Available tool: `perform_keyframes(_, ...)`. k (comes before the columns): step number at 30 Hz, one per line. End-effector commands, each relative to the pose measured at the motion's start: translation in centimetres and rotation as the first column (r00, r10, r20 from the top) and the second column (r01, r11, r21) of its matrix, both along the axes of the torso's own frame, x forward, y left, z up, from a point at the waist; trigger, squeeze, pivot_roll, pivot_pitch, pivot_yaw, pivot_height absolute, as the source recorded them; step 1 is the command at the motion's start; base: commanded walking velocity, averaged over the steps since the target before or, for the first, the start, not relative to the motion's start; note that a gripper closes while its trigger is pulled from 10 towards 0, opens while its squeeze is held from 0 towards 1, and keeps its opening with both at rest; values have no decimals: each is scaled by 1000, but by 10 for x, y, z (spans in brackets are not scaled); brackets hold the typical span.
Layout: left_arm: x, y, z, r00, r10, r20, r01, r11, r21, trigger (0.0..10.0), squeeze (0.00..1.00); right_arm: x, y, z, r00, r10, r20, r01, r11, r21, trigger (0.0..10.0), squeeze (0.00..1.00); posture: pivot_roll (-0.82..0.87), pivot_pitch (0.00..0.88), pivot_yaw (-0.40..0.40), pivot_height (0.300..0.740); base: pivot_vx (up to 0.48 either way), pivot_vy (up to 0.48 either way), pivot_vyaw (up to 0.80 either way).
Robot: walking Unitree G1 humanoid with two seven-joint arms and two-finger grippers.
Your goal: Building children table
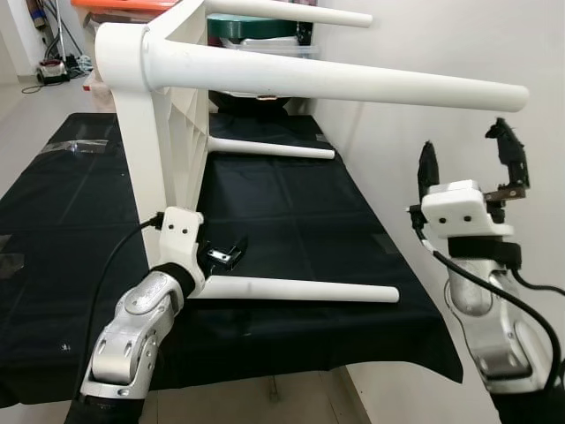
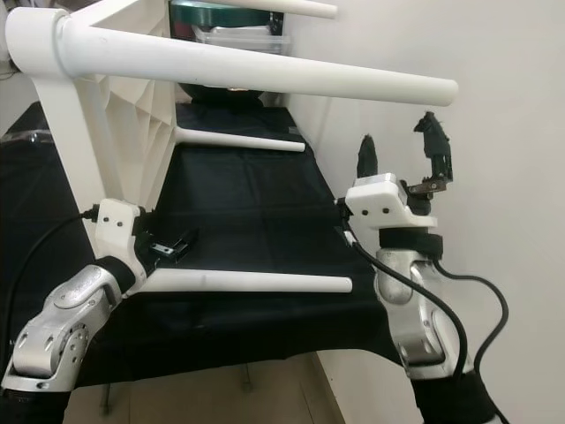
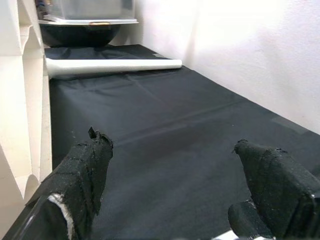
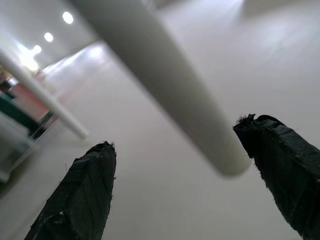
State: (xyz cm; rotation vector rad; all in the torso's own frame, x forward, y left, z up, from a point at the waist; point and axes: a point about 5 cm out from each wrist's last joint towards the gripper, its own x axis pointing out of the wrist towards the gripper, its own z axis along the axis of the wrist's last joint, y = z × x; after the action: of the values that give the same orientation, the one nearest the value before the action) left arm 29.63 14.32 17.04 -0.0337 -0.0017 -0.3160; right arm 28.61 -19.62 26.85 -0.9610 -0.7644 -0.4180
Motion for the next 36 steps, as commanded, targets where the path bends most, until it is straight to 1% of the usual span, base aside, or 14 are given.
perform_keyframes(1,2,-2,-4,1000,5,-24,-5,1000,-1,10000,0,3,-4,9,999,-27,33,28,999,-23,10000,0,-6,0,-85,740,0,0,0)
perform_keyframes(8,3,-2,-5,999,17,-29,-17,1000,-2,10000,0,9,-9,19,997,-48,53,50,997,-51,10000,0,-6,0,-91,740,0,0,0)
perform_keyframes(10,2,-2,-5,999,23,-31,-23,1000,-5,10000,0,18,-8,20,999,-43,11,44,996,-80,10000,0,-6,0,-97,740,0,0,0)
perform_keyframes(14,3,-2,-5,999,29,-30,-29,1000,-5,10000,0,25,-10,18,999,-25,-33,23,997,-74,10000,0,-5,0,-98,740,0,0,0)
perform_keyframes(16,4,-1,-4,999,43,-28,-43,999,-3,10000,0,34,-13,19,996,-11,-83,4,996,-90,10000,0,-2,0,-99,740,0,0,0)
perform_keyframes(17,4,-1,-4,999,43,-28,-43,999,-3,10000,0,34,-13,19,996,-11,-83,4,996,-90,10000,0,-2,0,-99,740,0,0,0)
perform_keyframes(18,4,1,-4,998,58,-28,-58,998,1,10000,0,42,-14,28,997,2,-83,-12,993,-117,0,0,0,0,-101,740,0,0,0)
perform_keyframes(22,5,3,-4,997,71,-31,-71,997,3,10000,0,46,-12,37,997,18,-72,-28,988,-152,0,0,0,0,-101,740,0,0,0)
perform_keyframes(23,5,4,-4,996,86,-33,-86,996,9,10000,0,48,-10,39,997,20,-76,-34,984,-176,0,0,7,0,-113,740,0,0,0)
perform_keyframes(28,5,7,-6,992,120,-47,-120,993,13,10000,0,51,-6,38,996,31,-86,-50,973,-226,0,0,9,0,-114,740,0,0,0)
perform_keyframes(31,5,13,-9,984,159,-74,-157,987,26,10000,0,53,-4,35,992,49,-115,-77,966,-248,0,0,8,0,-114,740,0,0,0)
perform_keyframes(32,7,17,-9,979,187,-80,-184,982,35,10000,0,53,-2,33,990,60,-129,-91,964,-251,0,0,8,0,-114,740,0,0,0)
perform_keyframes(34,7,17,-9,979,187,-80,-184,982,35,10000,0,53,-2,33,990,60,-129,-91,964,-251,0,0,8,0,-114,740,0,0,0)
perform_keyframes(36,8,20,-8,974,211,-83,-209,977,34,10000,0,55,-1,30,986,71,-151,-108,961,-255,0,0,5,0,-113,740,0,0,0)
